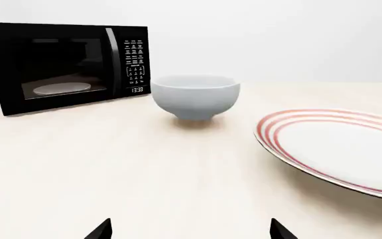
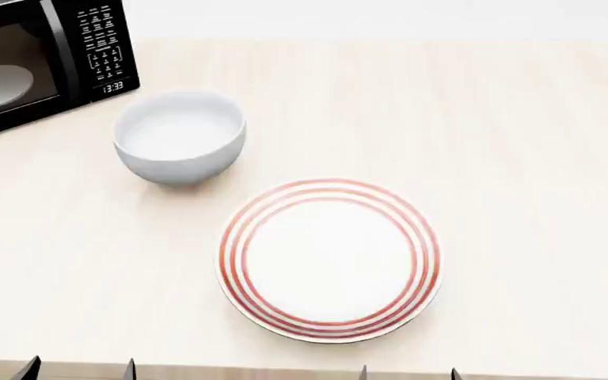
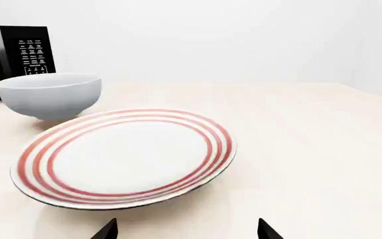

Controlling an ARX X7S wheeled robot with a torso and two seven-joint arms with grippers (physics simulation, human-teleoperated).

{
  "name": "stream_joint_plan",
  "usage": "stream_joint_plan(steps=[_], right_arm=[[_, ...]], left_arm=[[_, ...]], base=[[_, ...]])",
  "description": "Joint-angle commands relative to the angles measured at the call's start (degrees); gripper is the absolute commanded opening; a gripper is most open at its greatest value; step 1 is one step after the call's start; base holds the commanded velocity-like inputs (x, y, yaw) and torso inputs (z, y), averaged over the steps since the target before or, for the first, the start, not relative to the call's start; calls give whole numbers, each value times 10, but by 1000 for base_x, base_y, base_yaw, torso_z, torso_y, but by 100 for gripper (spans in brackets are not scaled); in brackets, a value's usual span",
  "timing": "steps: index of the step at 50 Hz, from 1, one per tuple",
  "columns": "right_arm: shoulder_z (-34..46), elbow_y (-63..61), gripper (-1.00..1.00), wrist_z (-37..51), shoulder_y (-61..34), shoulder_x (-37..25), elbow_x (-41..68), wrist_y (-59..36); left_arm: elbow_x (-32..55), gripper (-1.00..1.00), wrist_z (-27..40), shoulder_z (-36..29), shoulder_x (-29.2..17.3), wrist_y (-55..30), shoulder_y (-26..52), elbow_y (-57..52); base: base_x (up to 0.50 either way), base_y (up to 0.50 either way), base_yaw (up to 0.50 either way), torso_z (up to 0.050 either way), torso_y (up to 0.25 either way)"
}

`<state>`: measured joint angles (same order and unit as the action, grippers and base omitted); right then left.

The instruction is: Open the microwave.

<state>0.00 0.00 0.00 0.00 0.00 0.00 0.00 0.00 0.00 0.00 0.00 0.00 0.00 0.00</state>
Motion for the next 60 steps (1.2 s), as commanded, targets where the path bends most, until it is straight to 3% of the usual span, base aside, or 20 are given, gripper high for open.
stream_joint_plan(steps=[1,4,14,60], right_arm=[[18,-34,100,25,8,-10,-19,-11],[27,-109,100,25,26,-18,-6,-51],[56,-181,100,37,42,-35,-10,-76],[127,-178,100,59,25,-71,-2,-70]], left_arm=[[-26,100,33,-15,-10,0,-7,-20],[-32,100,41,-30,-18,-18,-26,-71],[-58,100,71,-58,-33,-13,-43,-109],[-37,100,107,-97,-69,-18,-39,-106]], base=[[0,0,0,0,0],[0,0,0,0,0],[0,22,0,0,0],[114,462,0,0,0]])
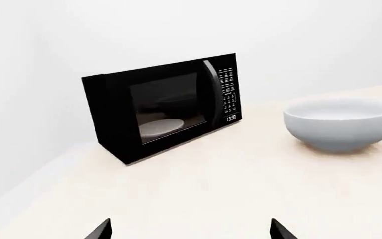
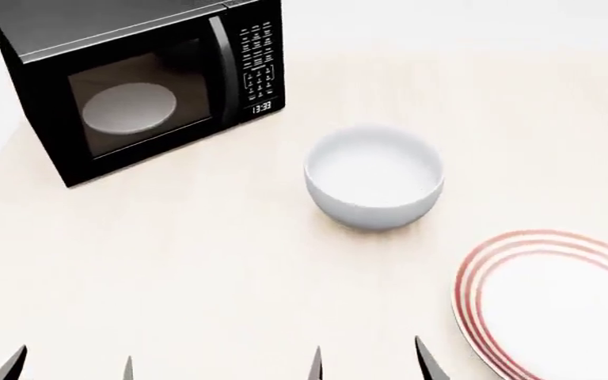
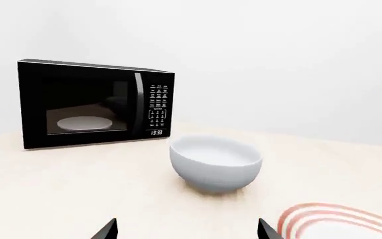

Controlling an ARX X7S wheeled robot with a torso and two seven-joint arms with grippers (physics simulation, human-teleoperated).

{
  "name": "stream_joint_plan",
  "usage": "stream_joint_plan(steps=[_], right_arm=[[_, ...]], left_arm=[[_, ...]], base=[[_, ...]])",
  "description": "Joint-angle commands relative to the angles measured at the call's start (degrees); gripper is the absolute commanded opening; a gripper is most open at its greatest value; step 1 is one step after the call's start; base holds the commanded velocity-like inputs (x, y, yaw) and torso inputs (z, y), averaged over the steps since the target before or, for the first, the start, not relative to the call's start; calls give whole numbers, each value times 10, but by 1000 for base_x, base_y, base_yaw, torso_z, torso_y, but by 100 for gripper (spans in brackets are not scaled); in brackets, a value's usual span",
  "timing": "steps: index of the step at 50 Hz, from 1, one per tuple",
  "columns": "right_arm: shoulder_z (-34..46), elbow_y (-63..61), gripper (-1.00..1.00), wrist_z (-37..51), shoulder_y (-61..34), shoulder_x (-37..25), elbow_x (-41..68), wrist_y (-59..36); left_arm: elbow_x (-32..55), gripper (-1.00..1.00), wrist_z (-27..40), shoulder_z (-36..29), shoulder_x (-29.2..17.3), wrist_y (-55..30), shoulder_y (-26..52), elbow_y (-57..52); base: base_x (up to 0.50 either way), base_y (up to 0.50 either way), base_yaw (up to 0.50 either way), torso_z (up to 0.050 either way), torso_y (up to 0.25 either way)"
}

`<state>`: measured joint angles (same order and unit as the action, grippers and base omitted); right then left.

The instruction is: Open the microwave.

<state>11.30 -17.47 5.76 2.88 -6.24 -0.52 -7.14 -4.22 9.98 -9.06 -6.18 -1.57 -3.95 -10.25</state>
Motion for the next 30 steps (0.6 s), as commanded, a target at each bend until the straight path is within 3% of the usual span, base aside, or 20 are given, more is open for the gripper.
stream_joint_plan(steps=[1,20,30], right_arm=[[15,-3,100,2,-4,-9,3,1],[26,10,100,3,-8,-18,24,12],[30,15,100,6,-10,-21,31,15]], left_arm=[[6,100,8,-7,-7,-3,1,-4],[15,100,19,-14,-18,-2,2,-1],[19,100,23,-19,-23,-3,0,-4]], base=[[312,430,0,0,0],[415,354,0,0,0],[499,193,0,0,0]])
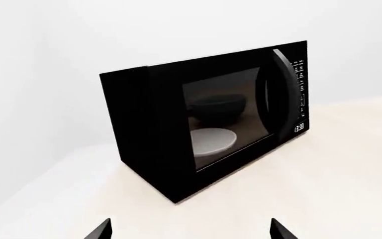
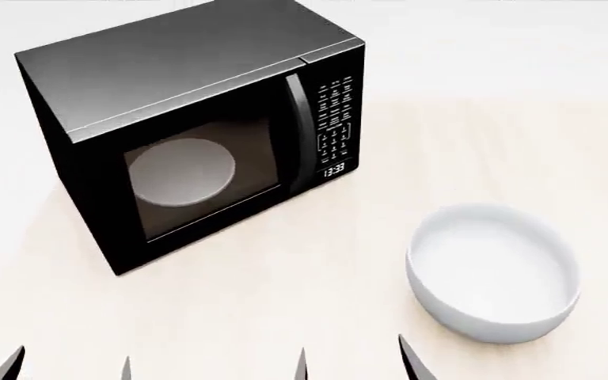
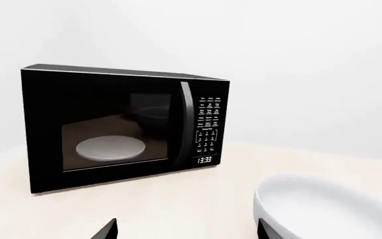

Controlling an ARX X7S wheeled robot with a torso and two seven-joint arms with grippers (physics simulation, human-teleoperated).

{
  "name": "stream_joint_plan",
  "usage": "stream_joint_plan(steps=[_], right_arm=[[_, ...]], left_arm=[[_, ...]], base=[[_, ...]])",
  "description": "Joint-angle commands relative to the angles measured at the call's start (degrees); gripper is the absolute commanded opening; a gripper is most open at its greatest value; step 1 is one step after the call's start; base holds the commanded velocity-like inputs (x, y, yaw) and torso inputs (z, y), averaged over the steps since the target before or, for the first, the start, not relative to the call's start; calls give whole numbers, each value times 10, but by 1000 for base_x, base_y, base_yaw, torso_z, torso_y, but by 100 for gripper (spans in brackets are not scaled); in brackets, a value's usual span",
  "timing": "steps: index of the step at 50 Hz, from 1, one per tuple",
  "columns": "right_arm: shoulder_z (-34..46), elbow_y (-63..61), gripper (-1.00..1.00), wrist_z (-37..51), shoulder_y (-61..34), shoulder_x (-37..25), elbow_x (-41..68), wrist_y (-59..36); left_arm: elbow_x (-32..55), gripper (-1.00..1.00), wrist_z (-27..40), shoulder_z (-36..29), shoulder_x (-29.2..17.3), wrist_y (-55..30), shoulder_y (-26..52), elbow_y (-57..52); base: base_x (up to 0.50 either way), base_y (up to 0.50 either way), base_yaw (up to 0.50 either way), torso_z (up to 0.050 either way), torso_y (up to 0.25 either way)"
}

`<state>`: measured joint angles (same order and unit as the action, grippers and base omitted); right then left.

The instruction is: Open the microwave.

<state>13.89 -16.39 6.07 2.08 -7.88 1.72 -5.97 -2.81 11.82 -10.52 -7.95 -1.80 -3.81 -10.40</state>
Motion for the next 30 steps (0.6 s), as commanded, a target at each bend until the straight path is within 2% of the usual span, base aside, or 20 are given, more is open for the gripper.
stream_joint_plan(steps=[1,27,30], right_arm=[[5,4,100,3,-2,-5,9,3],[15,11,100,12,-9,-15,20,9],[15,7,100,14,-12,-14,23,0]], left_arm=[[6,100,5,-5,-5,-1,-1,-2],[16,100,11,-19,-14,0,-2,-9],[15,100,14,-19,-16,-1,0,-10]], base=[[500,145,0,0,0],[500,107,0,0,0],[90,0,0,0,0]])
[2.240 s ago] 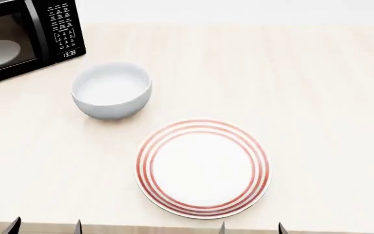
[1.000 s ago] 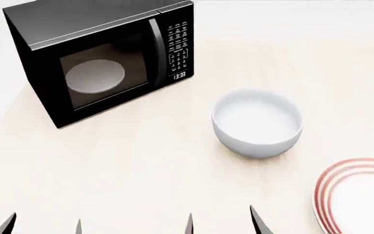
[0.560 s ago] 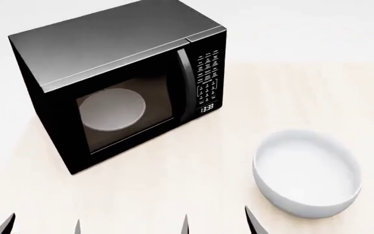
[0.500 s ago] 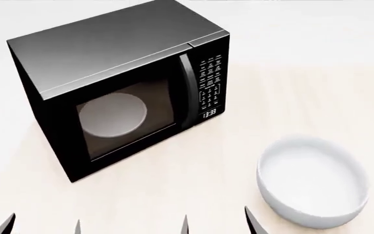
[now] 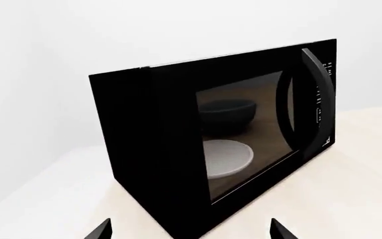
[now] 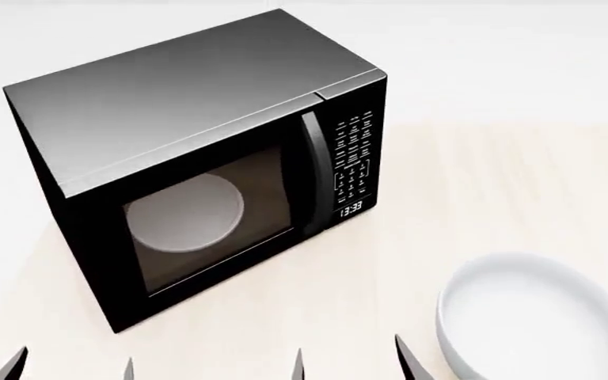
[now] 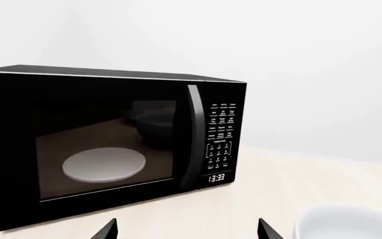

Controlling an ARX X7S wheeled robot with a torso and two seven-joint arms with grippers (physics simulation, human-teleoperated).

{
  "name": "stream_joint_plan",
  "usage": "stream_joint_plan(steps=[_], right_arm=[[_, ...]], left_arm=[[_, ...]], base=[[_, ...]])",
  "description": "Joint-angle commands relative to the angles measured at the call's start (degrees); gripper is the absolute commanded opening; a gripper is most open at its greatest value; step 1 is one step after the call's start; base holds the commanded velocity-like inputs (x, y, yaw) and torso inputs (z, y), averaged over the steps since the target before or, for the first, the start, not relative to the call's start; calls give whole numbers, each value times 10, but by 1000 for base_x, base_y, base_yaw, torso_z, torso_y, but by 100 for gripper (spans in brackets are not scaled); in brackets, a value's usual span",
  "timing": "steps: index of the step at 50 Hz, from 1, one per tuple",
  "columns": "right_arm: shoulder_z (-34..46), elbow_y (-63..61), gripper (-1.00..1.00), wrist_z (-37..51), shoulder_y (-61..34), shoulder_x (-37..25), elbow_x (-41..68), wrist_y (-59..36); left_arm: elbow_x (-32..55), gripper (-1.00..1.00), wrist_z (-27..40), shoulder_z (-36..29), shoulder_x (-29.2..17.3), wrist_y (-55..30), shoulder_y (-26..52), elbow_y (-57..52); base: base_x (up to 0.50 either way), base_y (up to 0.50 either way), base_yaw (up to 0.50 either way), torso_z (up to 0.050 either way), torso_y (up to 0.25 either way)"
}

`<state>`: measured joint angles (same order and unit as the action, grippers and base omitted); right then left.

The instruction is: Open the microwave.

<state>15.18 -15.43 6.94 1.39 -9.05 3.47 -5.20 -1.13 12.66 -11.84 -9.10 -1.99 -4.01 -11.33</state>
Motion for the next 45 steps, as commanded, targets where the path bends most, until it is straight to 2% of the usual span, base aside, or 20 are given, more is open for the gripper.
stream_joint_plan(steps=[1,20,45], right_arm=[[3,-8,100,7,-7,-3,5,-14],[0,-71,100,-4,-79,-14,40,-137],[10,-78,100,-6,-179,-19,52,-220]], left_arm=[[-4,100,6,-8,-5,3,2,1],[-1,100,12,-17,-11,6,4,6],[8,100,23,-27,-20,3,4,-3]], base=[[0,0,0,0,0],[0,0,0,2,-185],[0,0,0,2,-186]])
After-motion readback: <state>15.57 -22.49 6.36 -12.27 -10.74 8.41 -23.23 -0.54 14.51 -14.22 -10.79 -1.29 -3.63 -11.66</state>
